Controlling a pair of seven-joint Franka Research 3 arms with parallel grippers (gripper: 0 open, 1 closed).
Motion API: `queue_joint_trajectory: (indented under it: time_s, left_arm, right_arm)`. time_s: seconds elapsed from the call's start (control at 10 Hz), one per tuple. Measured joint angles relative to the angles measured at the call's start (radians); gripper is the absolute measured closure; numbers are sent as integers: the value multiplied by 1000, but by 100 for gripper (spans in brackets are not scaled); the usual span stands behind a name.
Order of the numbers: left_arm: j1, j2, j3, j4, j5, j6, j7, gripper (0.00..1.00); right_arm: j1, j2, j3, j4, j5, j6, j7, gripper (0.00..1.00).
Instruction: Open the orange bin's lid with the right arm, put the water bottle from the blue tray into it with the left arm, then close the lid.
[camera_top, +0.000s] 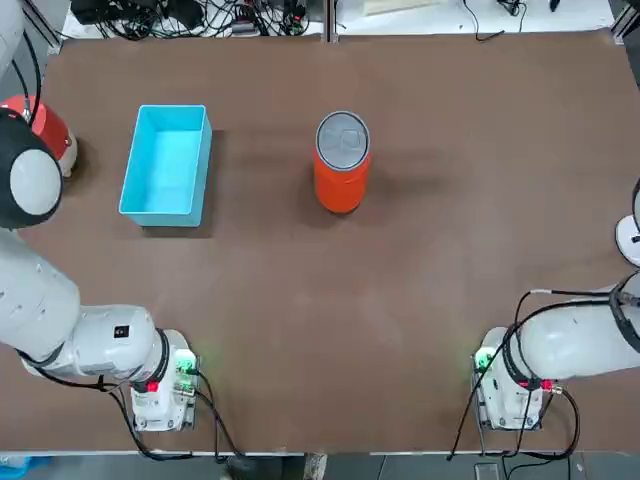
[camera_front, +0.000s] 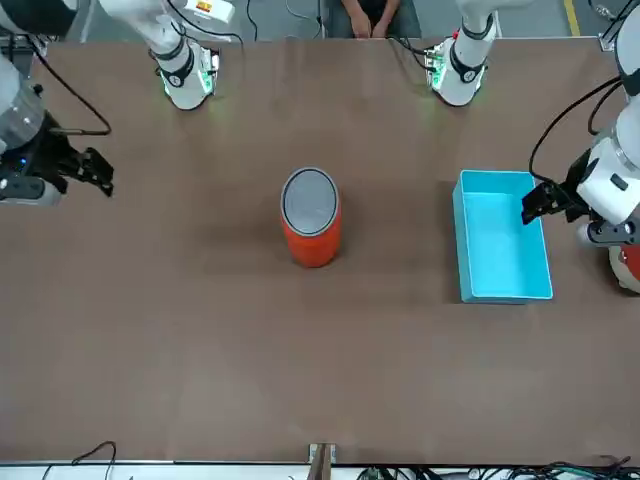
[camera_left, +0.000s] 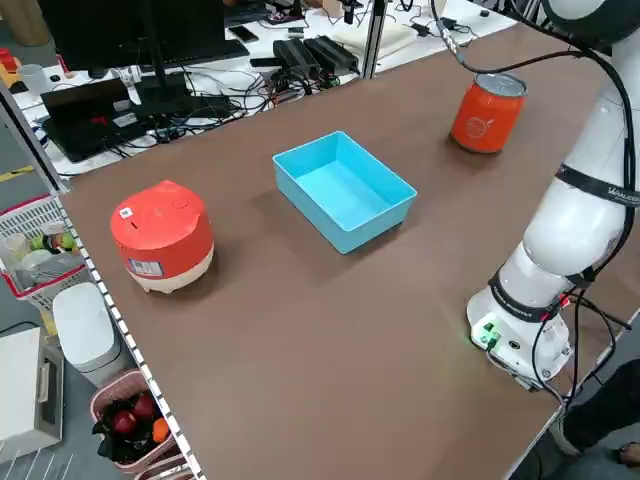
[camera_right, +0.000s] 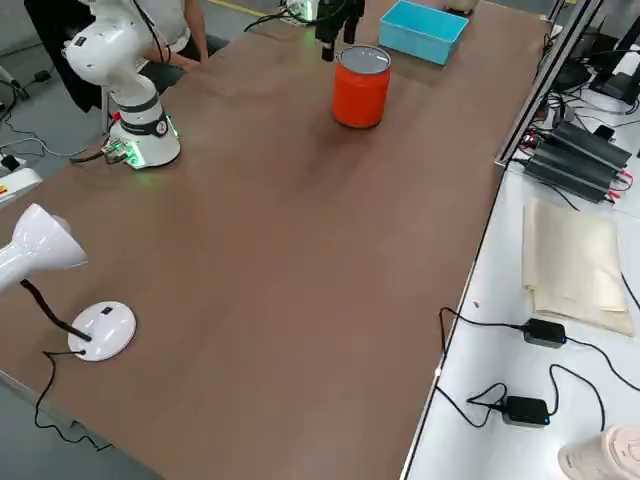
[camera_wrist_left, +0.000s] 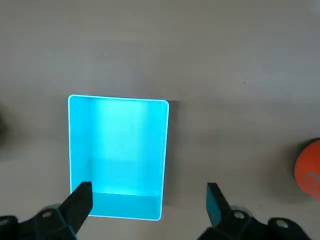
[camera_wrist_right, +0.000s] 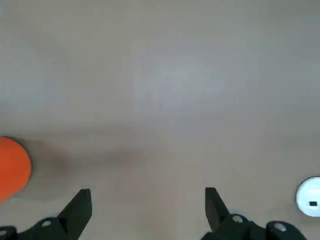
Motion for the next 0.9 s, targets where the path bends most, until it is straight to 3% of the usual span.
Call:
queue_joint_trajectory:
  time_s: [0.2, 0.9]
  left_arm:
    - [0, 0, 0, 0, 0, 0, 0, 0]
    - [0, 0, 0, 0, 0, 0, 0, 0]
  right_arm:
    - [-52, -7, 0, -2, 1, 4, -30, 0]
    - [-89, -7, 2, -7, 24, 4, -31, 0]
